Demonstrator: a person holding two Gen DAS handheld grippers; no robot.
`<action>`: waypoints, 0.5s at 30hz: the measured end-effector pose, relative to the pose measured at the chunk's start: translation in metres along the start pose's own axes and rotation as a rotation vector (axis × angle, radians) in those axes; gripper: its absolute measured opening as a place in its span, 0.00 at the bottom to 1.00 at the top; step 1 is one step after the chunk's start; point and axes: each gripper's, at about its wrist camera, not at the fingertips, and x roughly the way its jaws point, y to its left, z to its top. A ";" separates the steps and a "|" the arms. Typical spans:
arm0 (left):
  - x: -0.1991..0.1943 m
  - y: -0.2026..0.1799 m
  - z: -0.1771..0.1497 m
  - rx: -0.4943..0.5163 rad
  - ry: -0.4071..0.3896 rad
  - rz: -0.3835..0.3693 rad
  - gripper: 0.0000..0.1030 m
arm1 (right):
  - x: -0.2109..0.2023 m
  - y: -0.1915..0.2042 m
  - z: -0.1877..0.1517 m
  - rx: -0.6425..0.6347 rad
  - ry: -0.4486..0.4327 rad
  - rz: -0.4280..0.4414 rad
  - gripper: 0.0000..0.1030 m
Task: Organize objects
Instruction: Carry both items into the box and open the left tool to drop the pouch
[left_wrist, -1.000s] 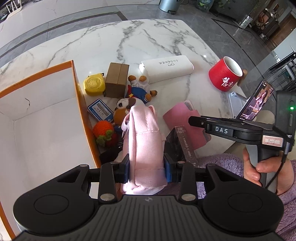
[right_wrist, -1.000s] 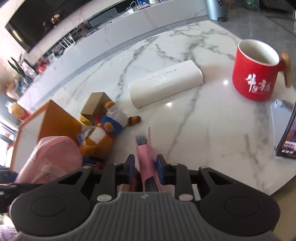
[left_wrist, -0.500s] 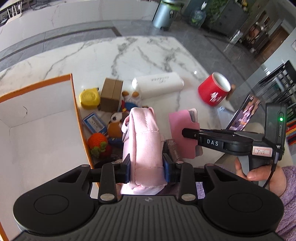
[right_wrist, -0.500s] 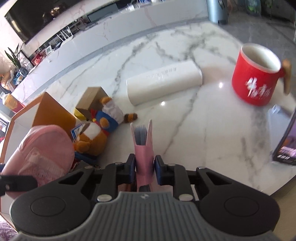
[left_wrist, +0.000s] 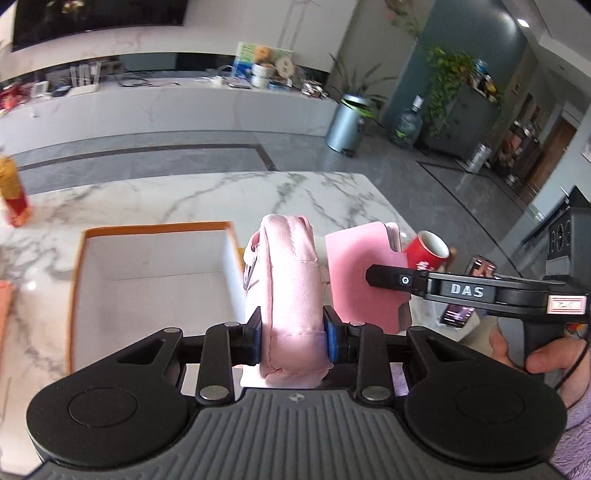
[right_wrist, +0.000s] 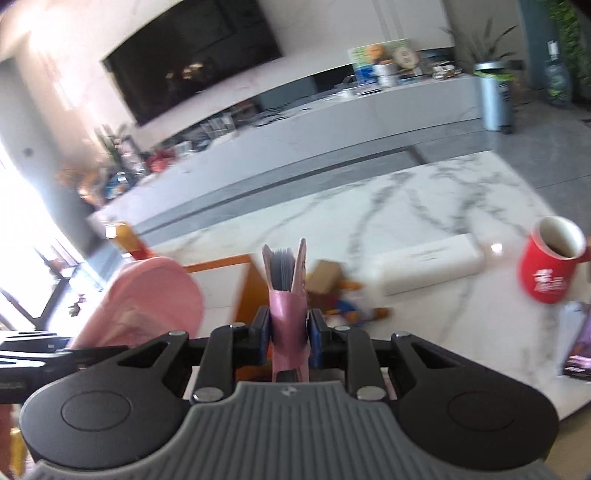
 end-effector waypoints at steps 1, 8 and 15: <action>-0.005 0.009 -0.004 -0.017 -0.003 0.019 0.35 | 0.003 0.010 -0.001 0.001 0.017 0.041 0.22; -0.009 0.066 -0.036 -0.143 0.034 0.128 0.35 | 0.054 0.077 -0.023 -0.018 0.170 0.186 0.22; 0.005 0.099 -0.064 -0.177 0.075 0.207 0.35 | 0.124 0.102 -0.061 -0.008 0.334 0.138 0.22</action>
